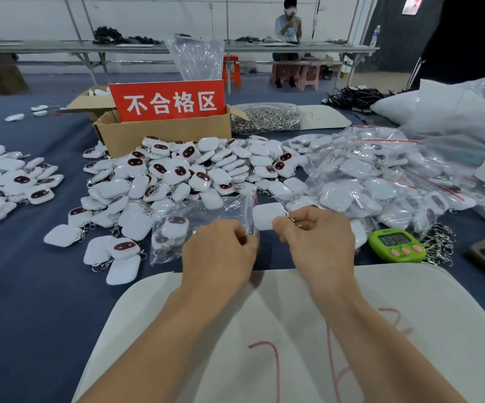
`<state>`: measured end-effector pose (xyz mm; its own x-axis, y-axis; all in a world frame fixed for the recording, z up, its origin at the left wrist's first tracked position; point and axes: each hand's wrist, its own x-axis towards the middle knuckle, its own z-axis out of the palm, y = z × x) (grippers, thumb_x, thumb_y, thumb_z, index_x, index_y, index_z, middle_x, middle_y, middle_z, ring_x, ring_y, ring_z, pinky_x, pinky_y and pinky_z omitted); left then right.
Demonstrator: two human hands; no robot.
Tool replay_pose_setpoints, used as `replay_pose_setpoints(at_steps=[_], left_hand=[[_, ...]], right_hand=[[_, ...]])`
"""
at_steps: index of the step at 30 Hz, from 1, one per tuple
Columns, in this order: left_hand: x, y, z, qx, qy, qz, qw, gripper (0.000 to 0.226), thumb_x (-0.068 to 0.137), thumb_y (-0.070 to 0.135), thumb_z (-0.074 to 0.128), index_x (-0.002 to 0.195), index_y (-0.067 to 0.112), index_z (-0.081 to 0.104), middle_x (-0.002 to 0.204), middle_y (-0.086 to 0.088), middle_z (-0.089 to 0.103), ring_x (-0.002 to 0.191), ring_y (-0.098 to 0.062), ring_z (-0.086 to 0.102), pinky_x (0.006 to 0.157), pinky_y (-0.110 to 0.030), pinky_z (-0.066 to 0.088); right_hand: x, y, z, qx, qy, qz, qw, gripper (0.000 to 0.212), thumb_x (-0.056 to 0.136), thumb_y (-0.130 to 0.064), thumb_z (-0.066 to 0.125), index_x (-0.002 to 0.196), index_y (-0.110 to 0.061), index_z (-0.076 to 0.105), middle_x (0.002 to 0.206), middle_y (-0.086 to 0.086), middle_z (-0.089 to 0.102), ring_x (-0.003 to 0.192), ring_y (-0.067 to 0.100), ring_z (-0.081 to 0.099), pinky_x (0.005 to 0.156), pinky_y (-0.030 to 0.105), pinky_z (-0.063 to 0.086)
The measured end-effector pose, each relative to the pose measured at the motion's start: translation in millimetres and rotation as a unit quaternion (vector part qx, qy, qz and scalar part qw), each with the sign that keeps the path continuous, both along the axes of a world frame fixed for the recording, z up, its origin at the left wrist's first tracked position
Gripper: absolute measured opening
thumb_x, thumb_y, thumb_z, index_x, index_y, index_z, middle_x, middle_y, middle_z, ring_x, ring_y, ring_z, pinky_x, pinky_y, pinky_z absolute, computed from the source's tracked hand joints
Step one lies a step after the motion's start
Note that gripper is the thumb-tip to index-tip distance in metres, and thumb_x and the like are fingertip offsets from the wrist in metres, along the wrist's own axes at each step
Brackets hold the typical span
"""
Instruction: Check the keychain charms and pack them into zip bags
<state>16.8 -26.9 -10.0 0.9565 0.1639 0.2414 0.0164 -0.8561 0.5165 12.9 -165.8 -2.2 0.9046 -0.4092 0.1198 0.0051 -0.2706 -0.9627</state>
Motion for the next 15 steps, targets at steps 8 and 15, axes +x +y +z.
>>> replay_pose_setpoints(at_steps=[8, 15], left_hand=[[-10.4, -6.8, 2.1, -0.141, -0.098, -0.045, 0.984, 0.024, 0.085, 0.037, 0.068, 0.066, 0.024, 0.063, 0.066, 0.018, 0.062, 0.068, -0.009, 0.056, 0.057, -0.023, 0.039], [-16.8, 0.5, 4.3, -0.191, -0.183, -0.135, 0.955, 0.018, 0.083, 0.026, 0.057, 0.066, 0.020, 0.057, 0.055, 0.005, 0.055, 0.056, -0.016, 0.052, 0.055, -0.034, 0.042]], right_hand=[[3.8, -2.7, -1.8, 0.037, 0.026, 0.059, 0.997, 0.018, 0.080, -0.022, 0.077, 0.066, -0.034, 0.073, 0.050, -0.003, 0.063, 0.043, 0.006, 0.048, 0.056, 0.027, 0.040], [-2.3, 3.4, 2.6, -0.088, -0.012, 0.268, 0.959, 0.034, 0.094, -0.015, 0.062, 0.068, -0.035, 0.072, 0.056, -0.011, 0.062, 0.054, 0.004, 0.051, 0.056, 0.018, 0.039]])
